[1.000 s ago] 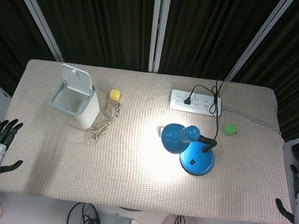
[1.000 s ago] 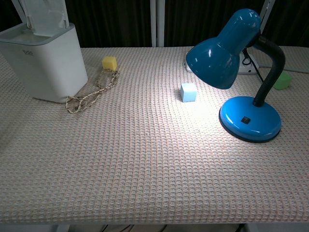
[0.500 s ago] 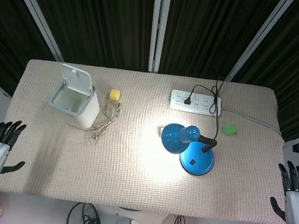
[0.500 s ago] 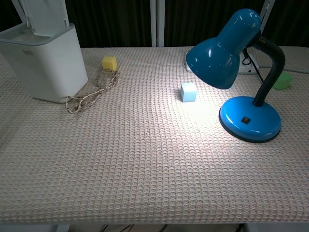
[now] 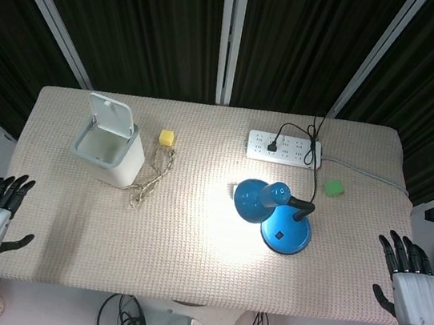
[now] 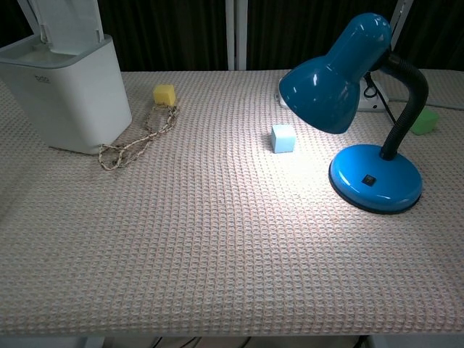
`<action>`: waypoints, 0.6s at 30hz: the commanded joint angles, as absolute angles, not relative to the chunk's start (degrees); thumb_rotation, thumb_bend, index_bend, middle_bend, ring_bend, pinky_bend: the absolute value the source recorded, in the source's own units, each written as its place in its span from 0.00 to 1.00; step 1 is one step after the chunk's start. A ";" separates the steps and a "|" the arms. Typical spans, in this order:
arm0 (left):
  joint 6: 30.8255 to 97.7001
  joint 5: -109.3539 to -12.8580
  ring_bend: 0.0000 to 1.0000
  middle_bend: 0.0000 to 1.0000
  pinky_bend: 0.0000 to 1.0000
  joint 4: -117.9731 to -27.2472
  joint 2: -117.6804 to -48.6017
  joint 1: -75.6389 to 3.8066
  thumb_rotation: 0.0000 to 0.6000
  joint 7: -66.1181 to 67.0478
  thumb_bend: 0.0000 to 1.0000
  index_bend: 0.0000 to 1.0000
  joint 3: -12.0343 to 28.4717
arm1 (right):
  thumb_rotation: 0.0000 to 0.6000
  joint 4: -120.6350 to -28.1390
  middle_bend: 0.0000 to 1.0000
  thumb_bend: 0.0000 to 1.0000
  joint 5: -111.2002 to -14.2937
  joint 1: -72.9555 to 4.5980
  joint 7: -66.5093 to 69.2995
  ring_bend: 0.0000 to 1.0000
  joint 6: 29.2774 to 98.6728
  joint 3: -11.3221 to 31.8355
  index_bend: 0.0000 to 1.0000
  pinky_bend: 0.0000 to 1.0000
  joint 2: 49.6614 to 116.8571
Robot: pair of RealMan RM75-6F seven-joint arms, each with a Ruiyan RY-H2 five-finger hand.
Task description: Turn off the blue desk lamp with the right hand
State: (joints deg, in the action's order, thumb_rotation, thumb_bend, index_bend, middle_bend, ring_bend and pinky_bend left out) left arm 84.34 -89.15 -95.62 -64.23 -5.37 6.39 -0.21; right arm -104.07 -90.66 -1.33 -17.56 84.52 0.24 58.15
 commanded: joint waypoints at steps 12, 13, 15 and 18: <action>84.72 -89.27 0.00 0.00 0.02 -95.46 -64.37 -4.88 1.00 6.25 0.13 0.02 -0.57 | 1.00 -107.00 0.90 0.00 -89.04 -6.00 -19.98 0.86 74.61 -1.06 0.00 0.83 59.78; 84.72 -89.27 0.00 0.00 0.02 -95.41 -64.42 -4.89 1.00 6.28 0.13 0.02 -0.56 | 1.00 -107.06 0.91 0.00 -88.82 -6.49 -20.68 0.87 73.69 -1.09 0.00 0.84 60.29; 84.71 -89.24 0.00 0.00 0.02 -95.28 -64.56 -4.87 1.00 6.28 0.13 0.02 -0.55 | 1.00 -107.10 0.93 0.00 -87.65 -7.76 -22.44 0.88 71.19 -1.04 0.00 0.85 61.67; 84.67 -89.08 0.00 0.00 0.02 -95.05 -64.72 -4.82 1.00 6.24 0.13 0.02 -0.54 | 1.00 -107.45 0.94 0.00 -84.59 -9.70 -25.05 0.89 67.04 -0.90 0.00 0.85 63.74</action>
State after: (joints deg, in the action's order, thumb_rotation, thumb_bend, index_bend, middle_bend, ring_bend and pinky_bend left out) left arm 84.67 -89.08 -95.05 -64.71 -4.83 6.24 -0.54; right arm -107.13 -86.68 -8.14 -23.14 69.57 -0.98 62.10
